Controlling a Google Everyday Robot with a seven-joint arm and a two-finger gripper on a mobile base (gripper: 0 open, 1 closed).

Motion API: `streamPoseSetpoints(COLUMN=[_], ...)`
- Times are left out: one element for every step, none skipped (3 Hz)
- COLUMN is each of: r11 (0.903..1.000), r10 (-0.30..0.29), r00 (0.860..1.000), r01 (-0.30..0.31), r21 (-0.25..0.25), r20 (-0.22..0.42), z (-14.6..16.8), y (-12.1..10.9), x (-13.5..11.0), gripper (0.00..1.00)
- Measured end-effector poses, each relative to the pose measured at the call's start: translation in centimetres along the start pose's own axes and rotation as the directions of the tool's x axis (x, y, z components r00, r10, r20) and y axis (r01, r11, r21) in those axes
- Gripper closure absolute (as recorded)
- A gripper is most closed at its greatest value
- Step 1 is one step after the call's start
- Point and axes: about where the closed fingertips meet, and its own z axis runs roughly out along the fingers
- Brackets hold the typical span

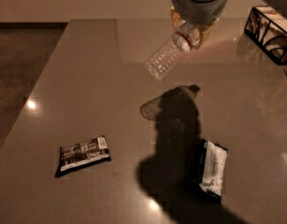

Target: Place water bottle upright

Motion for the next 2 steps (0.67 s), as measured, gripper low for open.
streamPoseSetpoints(r11=[1.0,0.9991], r10=[0.0,0.027], r00=[1.0,0.998], r01=[0.0,-0.029], r21=[0.0,0.032], r20=[0.0,0.059], z=[-0.01,0.17], y=[0.0,-0.01], x=[0.0,0.02], gripper=[1.0,1.0])
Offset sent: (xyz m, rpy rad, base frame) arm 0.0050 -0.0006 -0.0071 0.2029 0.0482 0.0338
